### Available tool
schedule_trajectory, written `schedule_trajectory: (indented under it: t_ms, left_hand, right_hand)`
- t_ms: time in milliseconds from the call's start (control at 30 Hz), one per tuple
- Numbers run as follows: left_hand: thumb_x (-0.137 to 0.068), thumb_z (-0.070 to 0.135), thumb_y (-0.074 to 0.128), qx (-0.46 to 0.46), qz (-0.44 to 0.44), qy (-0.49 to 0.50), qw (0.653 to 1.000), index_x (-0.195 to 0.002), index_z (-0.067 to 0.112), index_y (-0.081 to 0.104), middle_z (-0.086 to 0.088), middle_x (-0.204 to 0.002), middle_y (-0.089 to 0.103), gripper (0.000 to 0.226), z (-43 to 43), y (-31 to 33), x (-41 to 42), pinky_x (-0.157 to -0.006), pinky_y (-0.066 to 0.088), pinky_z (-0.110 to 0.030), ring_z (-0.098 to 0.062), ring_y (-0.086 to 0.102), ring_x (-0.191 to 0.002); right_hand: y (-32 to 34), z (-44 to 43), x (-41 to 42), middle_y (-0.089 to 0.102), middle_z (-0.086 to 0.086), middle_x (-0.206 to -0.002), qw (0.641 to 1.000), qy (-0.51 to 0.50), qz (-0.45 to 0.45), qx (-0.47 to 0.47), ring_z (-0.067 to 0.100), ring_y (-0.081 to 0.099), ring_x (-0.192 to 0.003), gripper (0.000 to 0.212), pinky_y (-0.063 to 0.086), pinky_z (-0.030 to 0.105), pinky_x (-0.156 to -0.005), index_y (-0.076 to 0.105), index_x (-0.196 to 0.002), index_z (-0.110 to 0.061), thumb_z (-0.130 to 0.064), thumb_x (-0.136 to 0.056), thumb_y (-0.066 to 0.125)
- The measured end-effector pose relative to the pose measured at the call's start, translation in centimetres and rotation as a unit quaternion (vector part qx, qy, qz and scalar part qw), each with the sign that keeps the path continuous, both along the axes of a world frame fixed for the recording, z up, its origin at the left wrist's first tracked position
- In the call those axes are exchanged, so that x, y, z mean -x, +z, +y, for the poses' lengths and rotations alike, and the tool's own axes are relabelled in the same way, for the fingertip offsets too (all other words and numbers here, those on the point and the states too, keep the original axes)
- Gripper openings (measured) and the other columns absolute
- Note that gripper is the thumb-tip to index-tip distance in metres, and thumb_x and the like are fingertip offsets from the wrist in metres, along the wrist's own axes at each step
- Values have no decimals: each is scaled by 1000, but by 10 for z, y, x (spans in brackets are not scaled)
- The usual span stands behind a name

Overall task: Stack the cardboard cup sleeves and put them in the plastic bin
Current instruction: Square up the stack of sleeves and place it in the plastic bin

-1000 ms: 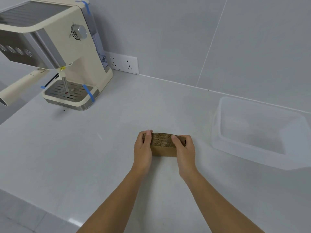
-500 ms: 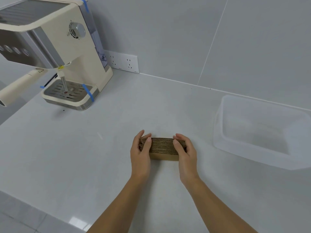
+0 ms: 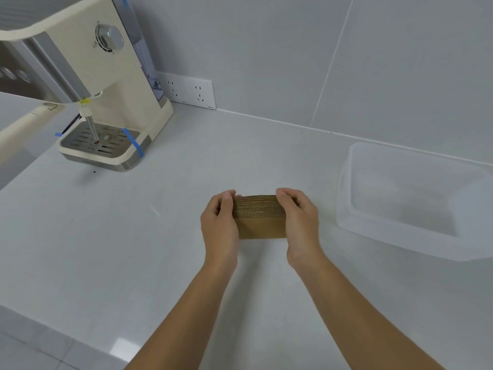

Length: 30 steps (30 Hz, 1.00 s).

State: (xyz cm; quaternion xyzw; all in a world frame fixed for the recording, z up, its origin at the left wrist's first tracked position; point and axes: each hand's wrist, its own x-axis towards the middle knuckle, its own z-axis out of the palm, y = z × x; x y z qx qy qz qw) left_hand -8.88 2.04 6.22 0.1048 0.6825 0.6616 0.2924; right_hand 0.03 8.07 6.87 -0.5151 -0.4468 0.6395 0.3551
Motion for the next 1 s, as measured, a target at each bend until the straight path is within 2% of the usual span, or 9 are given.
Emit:
schedule_trajectory:
  t_ms: [100, 233, 300, 400, 533, 667, 733, 867, 1000]
  left_hand:
    - [-94, 16, 51, -32, 5, -61, 998, -125, 19, 57, 6, -116, 65, 31, -13, -19, -1, -81, 44, -2, 3, 57, -105]
    - [-93, 21, 53, -13, 8, -103, 995, -135, 26, 47, 9, -131, 57, 43, -17, -34, 0, -81, 41, 0, 9, 49, -113]
    - [-95, 29, 48, -9, -17, -112, 994, -138, 28, 44, 13, -134, 53, 43, -13, -33, 3, -85, 36, 0, 11, 46, -115]
    - [-97, 36, 39, -6, -27, -108, 994, -130, 24, 55, 12, -133, 56, 38, -14, -33, 1, -103, 33, -19, 0, 48, -121]
    - [-99, 27, 41, -17, -6, -44, 999, -87, 16, 69, 13, -86, 71, 33, -15, -35, -7, -73, 44, -10, 5, 60, -80]
    - [-98, 17, 42, -22, 19, -49, 998, -118, 25, 60, 19, -118, 61, 28, -15, -40, -5, -87, 41, -4, 9, 51, -110]
    - [-98, 21, 43, -23, 1, -68, 997, -128, 25, 54, 16, -125, 57, 32, -15, -41, -2, -91, 41, -6, 7, 50, -116]
    - [-96, 21, 46, -13, 12, -84, 996, -99, 21, 65, 9, -96, 69, 19, -14, -38, -1, -69, 42, -1, 12, 59, -82]
    - [-96, 15, 47, -15, 37, -53, 998, -76, 15, 60, 9, -73, 58, 23, -13, -39, -4, -58, 38, -5, 8, 51, -63]
  right_hand:
    - [-22, -17, -9, 62, -15, -102, 999, -3, 24, -31, -12, 56, -86, 26, 44, 2, -69, 59, -116, -24, -24, -90, 57]
    - [-39, -22, -10, 57, -16, -115, 999, -10, 44, -14, -8, 53, -103, 39, 44, 0, -72, 48, -131, -28, -25, -92, 53]
    - [-40, -18, -8, 59, -16, -114, 997, -32, 65, 7, -9, 53, -103, 33, 45, 3, -74, 53, -125, -27, -27, -92, 53]
    - [-40, -19, -4, 66, -13, -96, 995, -68, 67, 2, -5, 59, -90, 12, 46, 7, -72, 66, -93, -26, -28, -91, 54]
    - [-44, -20, -4, 66, -8, -80, 994, -83, 66, -25, -5, 59, -73, 17, 44, 5, -65, 66, -81, -19, -16, -92, 52]
    - [-49, -22, -8, 63, -9, -116, 995, -41, 80, -40, -10, 56, -106, 28, 43, 3, -86, 56, -119, -21, -10, -95, 46]
    - [-48, -21, -7, 60, -11, -121, 996, -32, 78, -34, -5, 54, -112, 30, 43, 6, -90, 55, -122, -22, -12, -96, 45]
    - [-48, -20, -4, 67, -5, -92, 997, -40, 49, -50, -11, 59, -80, 15, 46, 7, -73, 61, -94, -24, -16, -94, 48]
    - [-49, -20, -3, 63, -5, -92, 994, -61, 78, -56, -11, 58, -76, 15, 45, 7, -71, 55, -91, -24, -12, -94, 48]
